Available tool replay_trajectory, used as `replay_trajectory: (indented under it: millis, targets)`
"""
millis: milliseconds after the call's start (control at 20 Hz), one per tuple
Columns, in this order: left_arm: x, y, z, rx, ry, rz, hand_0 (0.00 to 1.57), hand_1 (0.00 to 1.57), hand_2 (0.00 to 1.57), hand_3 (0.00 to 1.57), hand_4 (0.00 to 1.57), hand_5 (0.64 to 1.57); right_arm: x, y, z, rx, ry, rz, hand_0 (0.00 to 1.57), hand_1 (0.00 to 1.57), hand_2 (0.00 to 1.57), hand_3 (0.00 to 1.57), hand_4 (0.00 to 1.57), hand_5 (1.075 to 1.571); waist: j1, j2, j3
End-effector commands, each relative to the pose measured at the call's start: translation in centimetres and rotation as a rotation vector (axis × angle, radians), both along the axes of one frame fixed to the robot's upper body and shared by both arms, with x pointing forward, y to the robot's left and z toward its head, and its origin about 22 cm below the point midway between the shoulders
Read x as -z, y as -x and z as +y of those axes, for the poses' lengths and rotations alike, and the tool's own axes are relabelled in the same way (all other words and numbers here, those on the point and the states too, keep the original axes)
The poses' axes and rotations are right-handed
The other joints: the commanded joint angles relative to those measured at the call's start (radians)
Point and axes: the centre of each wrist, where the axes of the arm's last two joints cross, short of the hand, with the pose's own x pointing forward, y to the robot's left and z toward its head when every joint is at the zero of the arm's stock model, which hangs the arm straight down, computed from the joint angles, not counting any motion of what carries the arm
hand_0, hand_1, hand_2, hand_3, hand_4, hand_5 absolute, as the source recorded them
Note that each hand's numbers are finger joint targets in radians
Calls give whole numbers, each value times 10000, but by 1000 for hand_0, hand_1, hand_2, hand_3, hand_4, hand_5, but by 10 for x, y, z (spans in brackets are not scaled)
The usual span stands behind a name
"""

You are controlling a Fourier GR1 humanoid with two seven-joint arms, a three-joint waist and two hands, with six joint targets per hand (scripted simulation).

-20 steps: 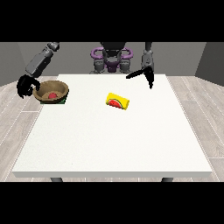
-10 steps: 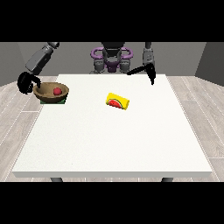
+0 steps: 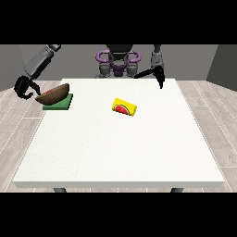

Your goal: Pick the cup and pour the ball into the bowl, then pick the bowl and place it on the pad

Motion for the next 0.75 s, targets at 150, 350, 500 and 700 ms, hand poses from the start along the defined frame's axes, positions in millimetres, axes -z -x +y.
replay_trajectory:
  millis: [150, 350, 500, 700]
  targets:
    - [-9, 5, 15, -81, 18, -122, 0, 0, 0, 0, 0, 1565, -19, 4, -10, 649, 800, 10, 0, 0, 405, 238, 0, 1487, -52, 91, -9]
    - [5, 23, 5, -127, 169, 393, 0, 0, 0, 0, 0, 1568, -9, 5, -8, 504, 641, 273, 0, 0, 357, 259, 0, 1489, -69, -452, -6]
    - [6, 16, -3, 184, 91, 328, 0, 0, 0, 0, 0, 1569, -41, -1, -12, 497, 358, 222, 0, 0, 255, 56, 0, 1493, -79, -529, -12]
    - [30, 13, 12, -276, 414, 1217, 0, 0, 0, 0, 0, 1569, -81, 16, -33, -356, 203, -533, 0, 0, 189, 288, 0, 1503, -469, -1219, -23]
